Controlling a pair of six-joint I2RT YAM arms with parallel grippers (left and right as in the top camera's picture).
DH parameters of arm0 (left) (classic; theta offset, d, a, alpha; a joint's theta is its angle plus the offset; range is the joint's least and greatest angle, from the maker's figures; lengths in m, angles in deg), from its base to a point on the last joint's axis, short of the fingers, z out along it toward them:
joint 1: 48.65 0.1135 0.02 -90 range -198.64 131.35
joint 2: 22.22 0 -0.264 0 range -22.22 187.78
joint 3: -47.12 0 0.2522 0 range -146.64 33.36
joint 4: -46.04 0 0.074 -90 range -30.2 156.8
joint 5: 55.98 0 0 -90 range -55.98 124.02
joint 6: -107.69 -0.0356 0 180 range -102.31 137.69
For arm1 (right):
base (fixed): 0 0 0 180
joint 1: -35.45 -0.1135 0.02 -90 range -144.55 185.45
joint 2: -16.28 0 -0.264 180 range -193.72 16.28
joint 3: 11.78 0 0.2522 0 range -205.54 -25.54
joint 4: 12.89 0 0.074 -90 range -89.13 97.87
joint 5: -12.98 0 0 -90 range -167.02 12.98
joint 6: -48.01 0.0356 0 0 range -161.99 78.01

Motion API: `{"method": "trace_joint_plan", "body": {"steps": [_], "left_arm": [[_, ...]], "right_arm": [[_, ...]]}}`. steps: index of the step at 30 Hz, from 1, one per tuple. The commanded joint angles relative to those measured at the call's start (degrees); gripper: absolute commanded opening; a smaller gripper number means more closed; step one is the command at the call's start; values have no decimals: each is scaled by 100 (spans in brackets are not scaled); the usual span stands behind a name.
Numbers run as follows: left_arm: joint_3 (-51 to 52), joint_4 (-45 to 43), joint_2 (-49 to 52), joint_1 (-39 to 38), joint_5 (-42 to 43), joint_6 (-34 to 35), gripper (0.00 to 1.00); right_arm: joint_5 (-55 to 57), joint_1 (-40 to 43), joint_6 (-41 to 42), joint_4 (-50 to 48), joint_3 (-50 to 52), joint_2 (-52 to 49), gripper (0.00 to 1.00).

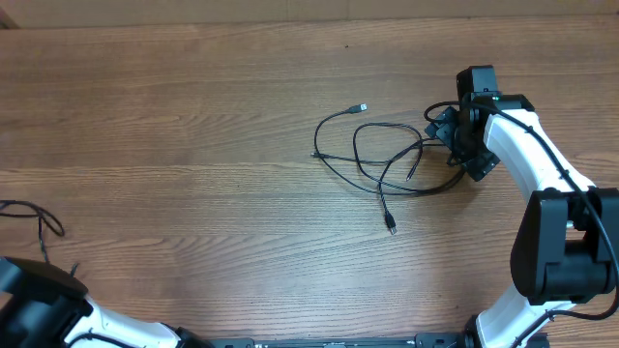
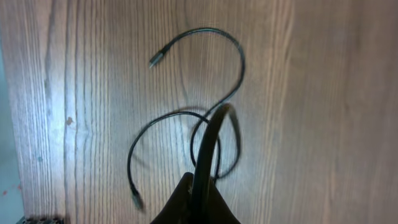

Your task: Untangle cables

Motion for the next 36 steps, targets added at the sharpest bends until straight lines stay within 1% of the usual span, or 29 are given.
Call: {"method": "trace_joint_plan", "body": {"steps": [1, 11, 22, 23, 24, 26, 27, 29, 31, 32, 34, 36], "left_arm": [[-59, -94, 372, -2, -184, 76, 4], [-57, -433, 1228, -4, -629, 79, 4], [-57, -704, 2544, -17, -640, 81, 4], [-57, -719, 2669, -17, -638, 81, 7], [-57, -734, 2793, -17, -634, 81, 18], [-57, -741, 3001, -17, -573, 81, 52], [-57, -745, 3080, -17, -564, 83, 65], [-57, -761, 3145, -17, -527, 83, 86], [-61, -772, 3126, -17, -525, 83, 97], [-70, -774, 3099, -17, -527, 81, 100], [-76, -754, 3016, -17, -525, 81, 99], [-76, -734, 2815, -15, -321, 79, 100]], "right_arm": [[63, -4, 13, -24, 20, 26, 100], [63, -4, 13, -24, 20, 26, 100], [63, -4, 13, -24, 20, 26, 100], [63, -4, 13, -22, 22, 26, 100], [63, -4, 13, -24, 20, 26, 100], [63, -4, 13, -24, 20, 26, 100], [63, -2, 13, -24, 22, 26, 100], [63, -2, 13, -24, 20, 26, 100], [63, -4, 13, -24, 20, 26, 100], [63, -4, 13, -24, 20, 26, 100], [63, -4, 13, -24, 20, 26, 100], [63, -2, 13, -24, 20, 26, 100]]}}
